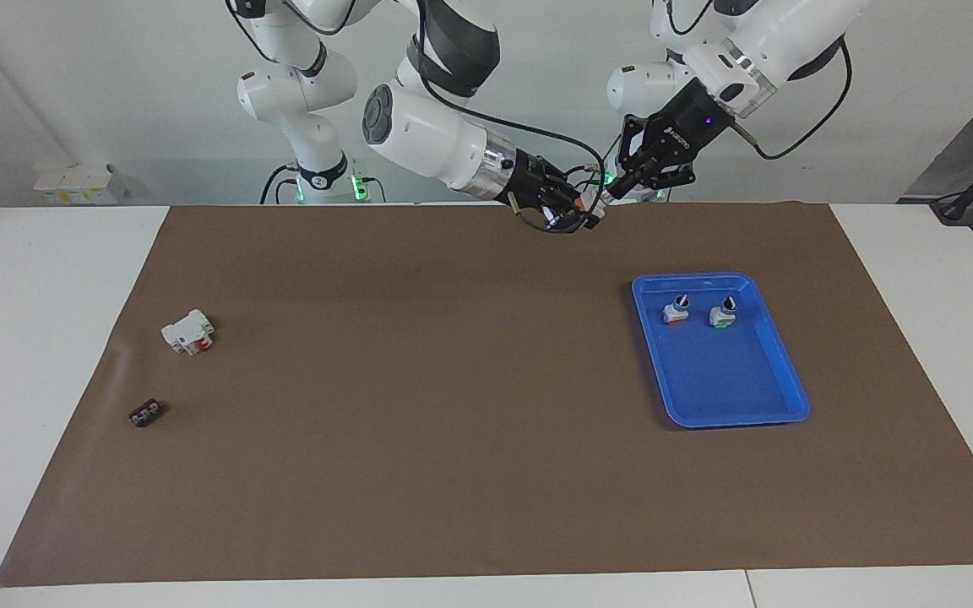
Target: Turn and place switch with both arms
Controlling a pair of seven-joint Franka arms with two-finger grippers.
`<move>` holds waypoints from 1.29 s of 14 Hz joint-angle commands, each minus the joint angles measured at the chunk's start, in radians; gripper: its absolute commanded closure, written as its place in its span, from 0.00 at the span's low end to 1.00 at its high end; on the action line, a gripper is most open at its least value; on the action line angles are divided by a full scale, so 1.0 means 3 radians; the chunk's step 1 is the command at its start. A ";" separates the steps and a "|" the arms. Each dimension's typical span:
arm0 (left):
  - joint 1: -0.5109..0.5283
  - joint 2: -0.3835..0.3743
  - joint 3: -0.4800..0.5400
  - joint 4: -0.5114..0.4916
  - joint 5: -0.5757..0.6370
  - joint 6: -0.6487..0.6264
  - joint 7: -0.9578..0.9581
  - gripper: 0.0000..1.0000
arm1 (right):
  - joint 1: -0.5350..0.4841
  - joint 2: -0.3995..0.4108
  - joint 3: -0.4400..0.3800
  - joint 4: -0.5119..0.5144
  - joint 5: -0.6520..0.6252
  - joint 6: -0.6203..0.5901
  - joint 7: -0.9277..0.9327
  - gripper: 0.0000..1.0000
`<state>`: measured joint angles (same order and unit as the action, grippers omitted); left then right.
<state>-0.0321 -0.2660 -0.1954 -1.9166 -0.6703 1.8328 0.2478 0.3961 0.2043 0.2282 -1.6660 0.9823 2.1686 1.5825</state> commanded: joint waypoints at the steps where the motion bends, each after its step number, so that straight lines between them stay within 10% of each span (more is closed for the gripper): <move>1: 0.0061 -0.0162 0.0048 -0.0192 0.0072 -0.0198 0.0227 1.00 | -0.0114 -0.0042 -0.0034 0.0041 -0.0048 0.0134 0.0079 1.00; 17: 0.0061 -0.0157 0.0048 -0.0172 -0.0153 -0.0235 0.0427 1.00 | -0.0114 -0.0042 -0.0034 0.0041 -0.0048 0.0124 0.0089 1.00; 18: 0.0056 -0.0156 0.0043 -0.0172 -0.0153 -0.0250 0.0417 1.00 | -0.0114 -0.0047 -0.0034 0.0041 -0.0048 0.0119 0.0134 0.87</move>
<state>-0.0303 -0.2657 -0.1841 -1.9180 -0.7171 1.8289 0.3463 0.3929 0.1969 0.2273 -1.6644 0.9823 2.1696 1.5826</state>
